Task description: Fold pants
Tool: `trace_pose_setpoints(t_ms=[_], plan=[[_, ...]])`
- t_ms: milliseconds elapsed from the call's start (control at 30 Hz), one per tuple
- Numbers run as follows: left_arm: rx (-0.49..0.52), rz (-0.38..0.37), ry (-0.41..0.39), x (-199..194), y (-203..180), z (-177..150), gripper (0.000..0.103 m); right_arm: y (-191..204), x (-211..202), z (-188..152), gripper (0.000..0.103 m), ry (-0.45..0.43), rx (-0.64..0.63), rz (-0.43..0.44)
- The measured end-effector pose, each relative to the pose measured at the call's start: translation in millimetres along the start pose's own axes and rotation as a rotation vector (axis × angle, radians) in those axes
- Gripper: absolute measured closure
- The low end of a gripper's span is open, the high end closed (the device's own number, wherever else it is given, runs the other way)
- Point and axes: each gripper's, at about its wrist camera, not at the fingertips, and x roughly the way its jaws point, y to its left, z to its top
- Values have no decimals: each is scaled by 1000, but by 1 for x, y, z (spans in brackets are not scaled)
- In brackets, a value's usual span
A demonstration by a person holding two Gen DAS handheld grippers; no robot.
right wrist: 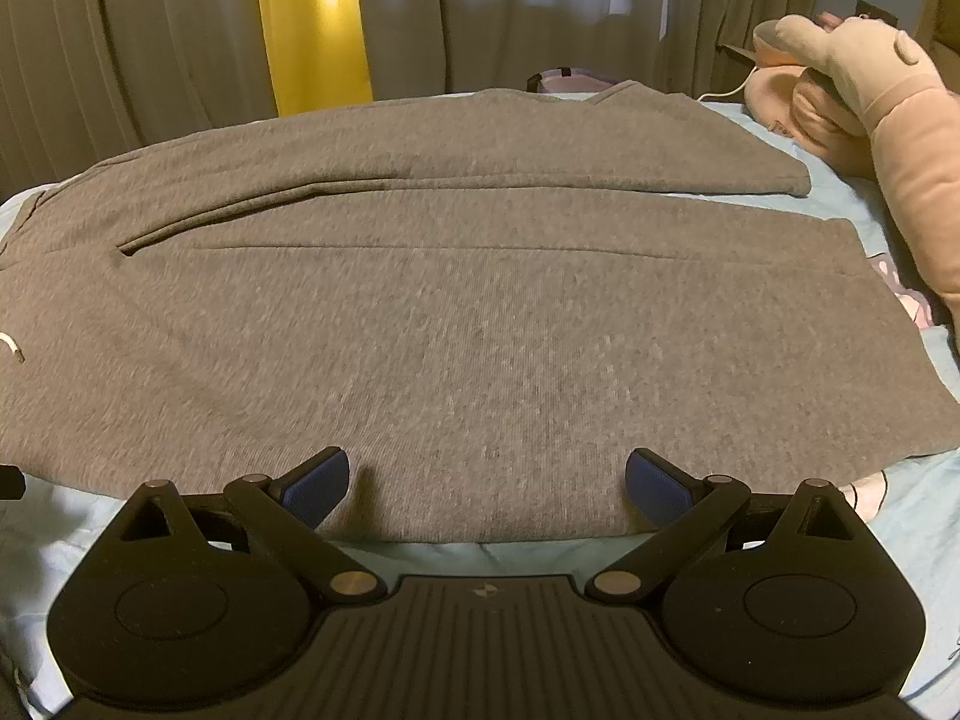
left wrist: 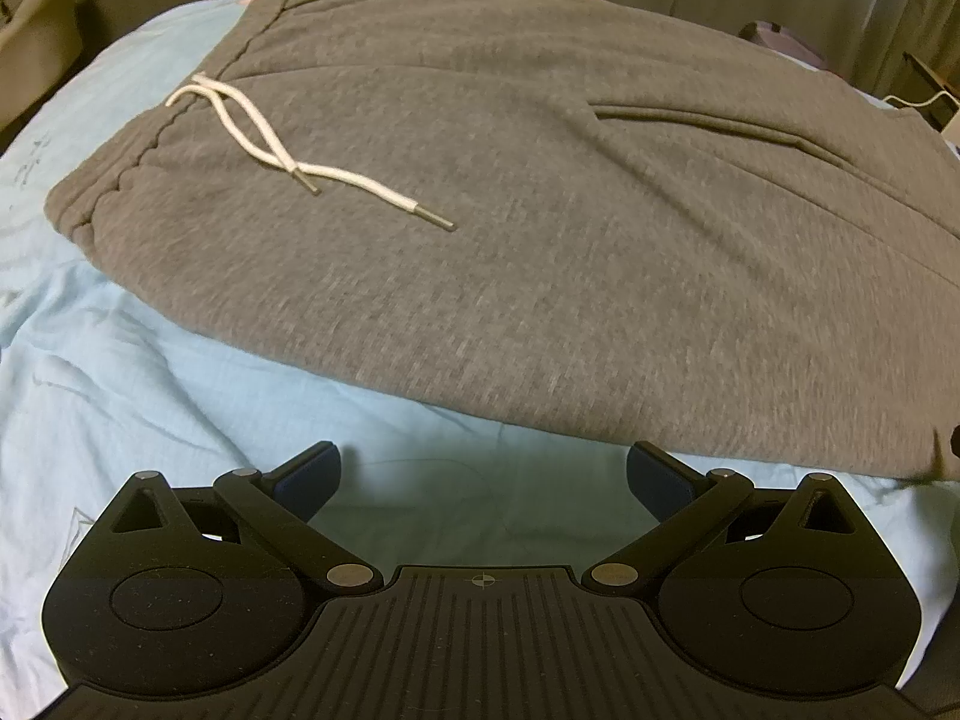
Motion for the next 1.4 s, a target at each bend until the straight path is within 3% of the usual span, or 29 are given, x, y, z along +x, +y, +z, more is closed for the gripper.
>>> trace_pose_setpoints(t_ms=[1400], plan=[[-9,-2,64,17,-2,7,0,-11,41,5,4,103,100,70]])
